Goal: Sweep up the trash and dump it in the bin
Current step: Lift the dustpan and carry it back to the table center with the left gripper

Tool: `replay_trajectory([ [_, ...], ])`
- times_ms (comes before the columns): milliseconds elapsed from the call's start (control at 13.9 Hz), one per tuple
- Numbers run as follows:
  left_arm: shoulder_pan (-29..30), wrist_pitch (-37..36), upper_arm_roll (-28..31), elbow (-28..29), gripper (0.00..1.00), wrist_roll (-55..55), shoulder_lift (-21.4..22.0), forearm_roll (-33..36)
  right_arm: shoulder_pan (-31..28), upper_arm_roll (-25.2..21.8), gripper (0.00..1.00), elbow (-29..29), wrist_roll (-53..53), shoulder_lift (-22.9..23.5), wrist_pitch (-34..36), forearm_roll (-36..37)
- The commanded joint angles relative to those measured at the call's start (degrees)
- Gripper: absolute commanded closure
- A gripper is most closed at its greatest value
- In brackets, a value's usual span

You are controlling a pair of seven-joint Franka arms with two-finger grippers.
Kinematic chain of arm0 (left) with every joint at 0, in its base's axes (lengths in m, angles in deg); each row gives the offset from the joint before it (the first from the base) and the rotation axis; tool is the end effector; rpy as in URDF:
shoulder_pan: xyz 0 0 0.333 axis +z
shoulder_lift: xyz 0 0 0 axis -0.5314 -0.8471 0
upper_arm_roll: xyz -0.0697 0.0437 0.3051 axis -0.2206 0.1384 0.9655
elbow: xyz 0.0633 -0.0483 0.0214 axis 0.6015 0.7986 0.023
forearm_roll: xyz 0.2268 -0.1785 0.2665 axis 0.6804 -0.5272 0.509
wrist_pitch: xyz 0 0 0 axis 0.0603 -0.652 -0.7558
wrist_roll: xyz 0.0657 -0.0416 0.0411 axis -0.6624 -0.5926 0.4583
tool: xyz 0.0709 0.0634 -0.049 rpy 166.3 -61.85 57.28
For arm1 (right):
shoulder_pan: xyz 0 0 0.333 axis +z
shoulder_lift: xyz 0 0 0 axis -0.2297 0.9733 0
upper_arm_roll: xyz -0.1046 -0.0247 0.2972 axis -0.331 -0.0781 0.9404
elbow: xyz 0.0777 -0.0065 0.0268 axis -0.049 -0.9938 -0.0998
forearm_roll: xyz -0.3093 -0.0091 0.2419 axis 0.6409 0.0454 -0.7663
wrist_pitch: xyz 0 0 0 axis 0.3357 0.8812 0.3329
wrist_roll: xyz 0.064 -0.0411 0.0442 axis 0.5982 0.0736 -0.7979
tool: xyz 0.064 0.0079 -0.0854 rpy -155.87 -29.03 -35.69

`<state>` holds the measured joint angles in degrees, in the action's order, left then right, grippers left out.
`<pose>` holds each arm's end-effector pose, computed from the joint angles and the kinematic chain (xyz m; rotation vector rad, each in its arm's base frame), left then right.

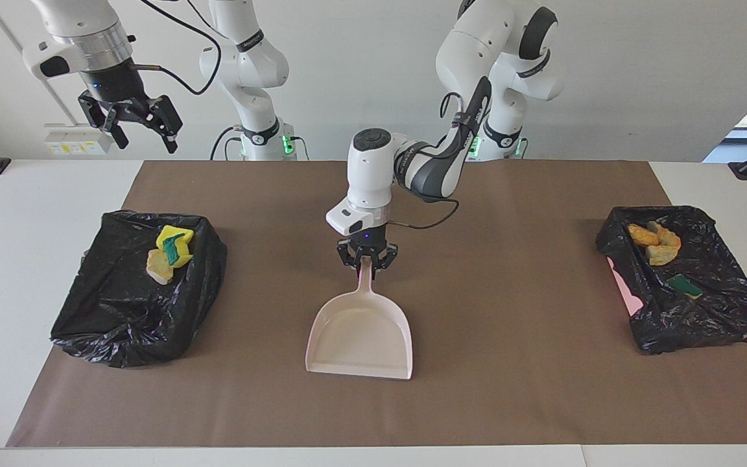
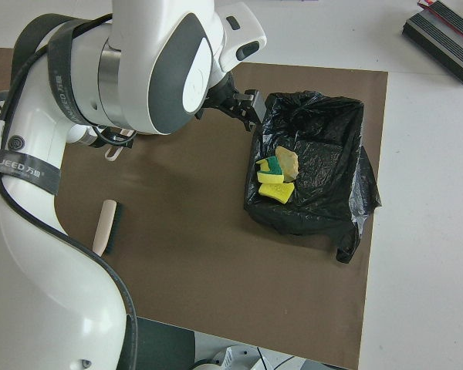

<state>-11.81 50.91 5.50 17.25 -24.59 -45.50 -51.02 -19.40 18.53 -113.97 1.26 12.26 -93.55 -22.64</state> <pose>0.5165 -0.4882 0.3461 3.0448 -0.2199 0.3932 0.5109 -0.0399 0.6676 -3.1275 0.2392 -0.1181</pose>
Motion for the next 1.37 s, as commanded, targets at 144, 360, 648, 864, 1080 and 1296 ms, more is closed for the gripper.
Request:
replay_trajectory([
  [144, -0.1, -1.5, 0.4, 1.7, 0.82, 0.2, 0.4, -3.5, -0.1, 0.2, 0.0, 0.5, -1.0, 0.0, 1.0, 0.5],
  [360, 0.0, -1.7, 0.6, 1.3, 0.15, 0.0, 0.4, -3.1, -0.1, 0.2, 0.0, 0.4, -1.0, 0.1, 1.0, 0.5],
  [648, 1.0, -4.8, 1.2, 0.9, 0.0, -4.9, 4.2, -3.2, 0.1, 0.2, 0.0, 0.3, -0.9, 0.2, 1.0, 0.5],
  [864, 4.2, -13.9, 1.2, 1.2, 0.0, -9.2, 11.0, -3.3, 4.2, -1.4, 0.0, 0.2, -0.6, 0.2, 1.0, 2.4],
  [1080, 9.0, -22.1, 1.2, 1.7, 0.0, -17.0, 17.5, -3.3, 6.2, -3.7, 0.0, 0.2, -0.7, 0.2, 1.0, 3.9],
  [1296, 14.5, -32.8, 1.2, 1.7, 0.0, -28.6, 25.2, -3.7, 10.8, -8.1, 0.0, 0.2, -0.8, 0.2, 1.0, 4.1],
])
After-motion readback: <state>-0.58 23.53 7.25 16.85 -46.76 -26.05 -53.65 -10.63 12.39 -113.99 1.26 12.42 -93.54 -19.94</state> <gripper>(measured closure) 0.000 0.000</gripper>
